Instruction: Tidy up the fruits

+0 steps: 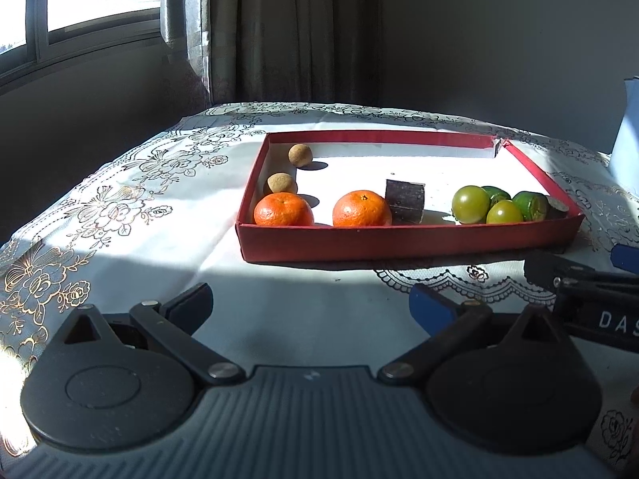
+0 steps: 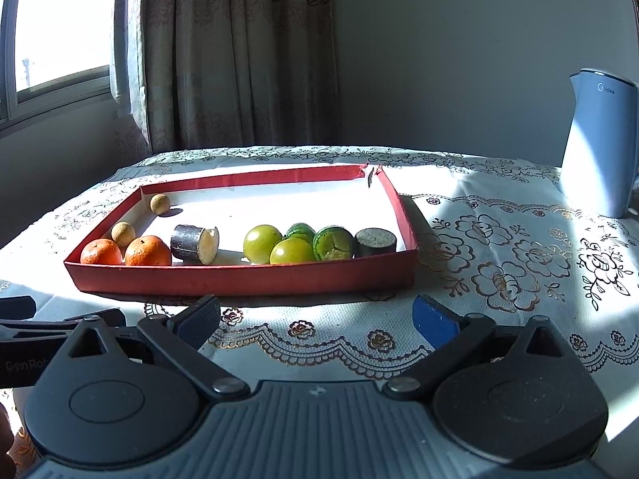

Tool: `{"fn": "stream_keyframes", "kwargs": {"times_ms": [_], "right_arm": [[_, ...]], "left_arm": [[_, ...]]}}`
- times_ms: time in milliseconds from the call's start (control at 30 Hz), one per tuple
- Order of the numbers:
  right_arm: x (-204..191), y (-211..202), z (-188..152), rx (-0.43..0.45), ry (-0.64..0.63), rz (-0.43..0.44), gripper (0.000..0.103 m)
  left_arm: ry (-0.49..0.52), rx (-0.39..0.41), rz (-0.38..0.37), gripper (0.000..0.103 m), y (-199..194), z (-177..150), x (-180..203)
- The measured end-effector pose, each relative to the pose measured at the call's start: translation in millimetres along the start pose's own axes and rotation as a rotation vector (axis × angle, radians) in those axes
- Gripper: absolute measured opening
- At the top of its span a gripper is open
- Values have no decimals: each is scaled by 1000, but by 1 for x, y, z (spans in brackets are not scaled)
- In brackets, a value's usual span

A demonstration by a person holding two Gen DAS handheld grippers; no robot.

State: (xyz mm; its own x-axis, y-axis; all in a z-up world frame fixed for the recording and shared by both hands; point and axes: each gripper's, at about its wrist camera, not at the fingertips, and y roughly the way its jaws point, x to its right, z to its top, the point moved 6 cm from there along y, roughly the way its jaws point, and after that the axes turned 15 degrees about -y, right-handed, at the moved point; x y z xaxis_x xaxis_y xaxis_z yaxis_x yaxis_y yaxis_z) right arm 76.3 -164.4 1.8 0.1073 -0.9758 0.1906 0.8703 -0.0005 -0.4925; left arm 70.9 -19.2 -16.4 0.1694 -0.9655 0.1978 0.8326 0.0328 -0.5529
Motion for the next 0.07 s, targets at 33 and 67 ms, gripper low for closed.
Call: {"fn": "stream_keyframes", "kwargs": {"times_ms": [33,67], "right_arm": [[-1,0,0,2,-4,1,103],[-1,0,0,3,-5,1,103]], "left_arm": [[2,-2,0,103,1,0,0],[3,-2,-1,103,1,0,1]]}}
